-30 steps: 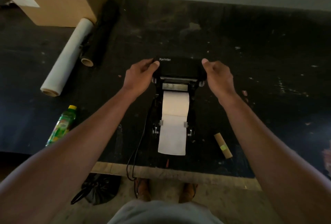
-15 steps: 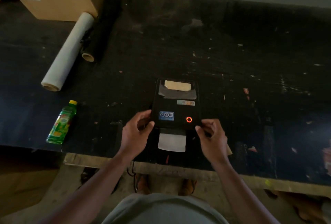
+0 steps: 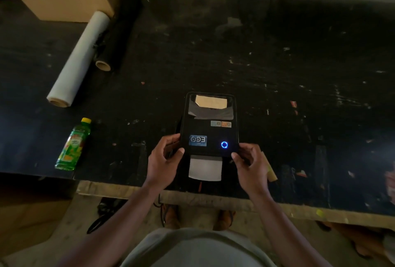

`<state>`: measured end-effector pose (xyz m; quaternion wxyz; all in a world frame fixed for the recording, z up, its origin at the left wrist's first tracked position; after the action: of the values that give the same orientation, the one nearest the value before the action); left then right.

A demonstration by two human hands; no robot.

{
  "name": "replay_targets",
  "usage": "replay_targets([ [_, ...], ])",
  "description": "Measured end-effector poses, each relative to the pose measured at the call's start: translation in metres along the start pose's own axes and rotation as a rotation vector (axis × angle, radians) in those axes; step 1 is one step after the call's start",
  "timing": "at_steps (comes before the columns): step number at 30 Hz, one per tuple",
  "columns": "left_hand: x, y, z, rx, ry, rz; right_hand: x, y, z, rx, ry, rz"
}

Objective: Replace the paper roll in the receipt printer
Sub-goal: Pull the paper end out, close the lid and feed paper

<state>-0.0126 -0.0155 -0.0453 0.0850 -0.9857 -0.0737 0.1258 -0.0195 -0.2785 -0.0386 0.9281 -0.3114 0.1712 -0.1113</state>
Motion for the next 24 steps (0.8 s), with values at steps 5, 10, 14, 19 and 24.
replay_targets([
  [5,-0.0003,0.0021,0.0014,0.0,0.002,-0.017,0.0009,0.0023,-0.0032,0.015,0.006,0.007],
  [10,-0.0006,0.0024,0.0004,0.001,0.018,-0.019,0.0004,0.0015,-0.0021,0.023,0.004,0.008],
  [14,-0.0011,0.003,0.0014,-0.001,0.029,-0.025,-0.0004,0.0009,-0.0017,0.012,-0.005,-0.003],
  [19,-0.0009,0.0034,0.003,-0.02,0.03,-0.031,-0.0007,0.002,-0.0026,0.029,-0.008,0.001],
  [24,-0.0005,0.004,0.0057,-0.037,0.022,-0.031,0.0002,0.0035,-0.0048,0.046,0.006,0.003],
])
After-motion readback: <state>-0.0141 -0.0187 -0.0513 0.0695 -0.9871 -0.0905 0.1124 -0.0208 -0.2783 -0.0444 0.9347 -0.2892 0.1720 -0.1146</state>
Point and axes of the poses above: each hand's wrist, its own x-axis towards the middle knuckle, its own y-axis out of the palm, z = x × y, the point moved 3 cm from there along x, towards the middle knuckle, and after that the axes turned 13 degrees about -x, right-handed, at the moved point
